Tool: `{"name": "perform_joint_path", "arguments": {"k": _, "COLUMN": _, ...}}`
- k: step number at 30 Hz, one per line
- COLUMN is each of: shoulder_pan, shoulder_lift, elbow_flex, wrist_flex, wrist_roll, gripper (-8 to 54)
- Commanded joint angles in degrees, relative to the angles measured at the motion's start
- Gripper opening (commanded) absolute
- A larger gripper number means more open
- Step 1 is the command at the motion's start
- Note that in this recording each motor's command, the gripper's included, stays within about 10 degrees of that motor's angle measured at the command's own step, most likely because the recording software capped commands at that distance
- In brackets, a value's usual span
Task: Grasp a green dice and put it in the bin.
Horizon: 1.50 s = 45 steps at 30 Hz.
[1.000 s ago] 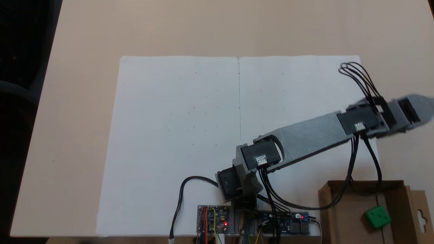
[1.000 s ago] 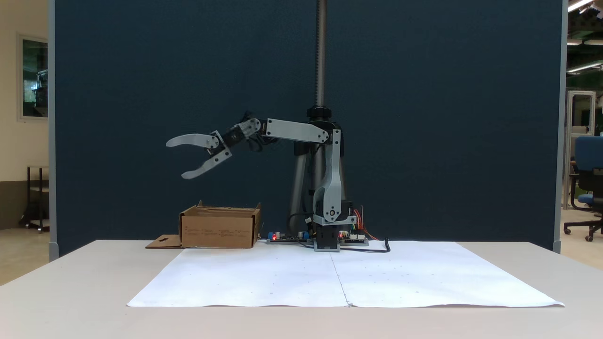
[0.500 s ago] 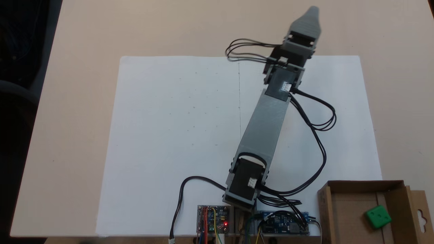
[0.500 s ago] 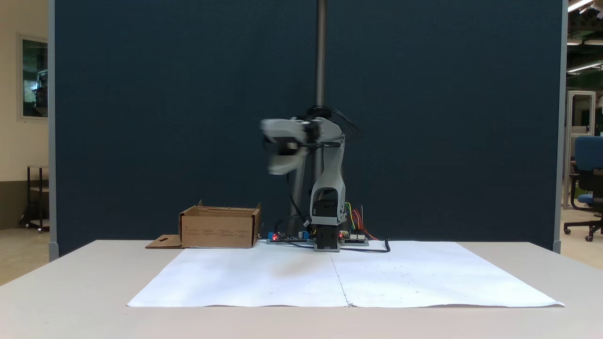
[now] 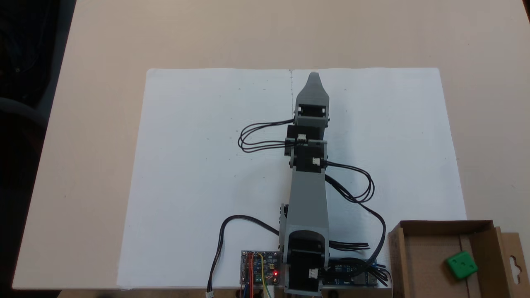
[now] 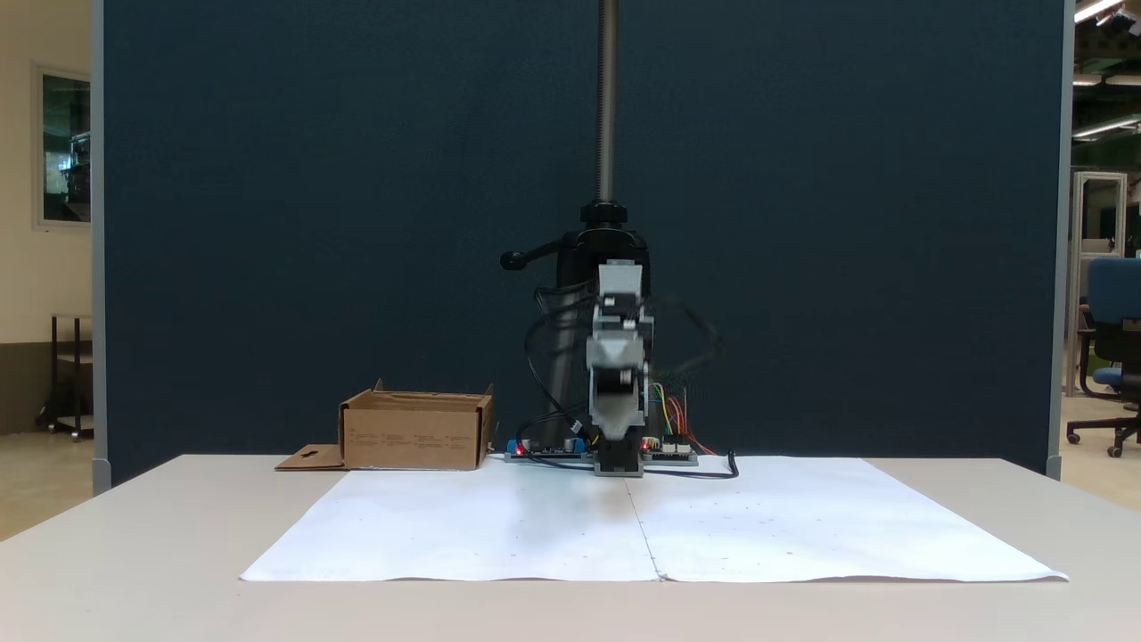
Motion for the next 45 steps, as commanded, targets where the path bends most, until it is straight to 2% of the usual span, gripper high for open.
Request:
{"name": "perform_joint_path", "arguments": {"k": 1, "shoulder_pan": -0.1, "shoulder_lift": 1.7, "elbow_flex": 1.9, "wrist_flex": -9.6, "wrist_roll": -1.6, "gripper": 43.4}}
{"name": "perform_joint_path", "arguments": {"k": 9, "shoulder_pan": -4.7, "shoulder_lift": 10.6, "elbow_flex": 17.0, "wrist_flex": -24.4, "wrist_roll": -4.1, "gripper": 43.0}}
{"name": "perform_joint_path", "arguments": {"k": 20, "shoulder_pan": -5.6, "shoulder_lift": 12.0, "elbow_flex": 32.8, "wrist_flex": -44.4, "wrist_roll": -5.7, "gripper": 43.5}}
{"name": "perform_joint_path", "arguments": {"k": 38, "shoulder_pan": -5.2, "shoulder_lift": 12.0, "elbow_flex": 32.8, "wrist_flex": -71.6, "wrist_roll": -5.6, "gripper": 44.6}}
{"name": "perform_joint_path", "arguments": {"k": 45, "shoulder_pan": -5.5, "shoulder_lift": 11.6, "elbow_flex": 32.7, "wrist_flex": -71.3, "wrist_roll": -5.6, "gripper": 44.7}}
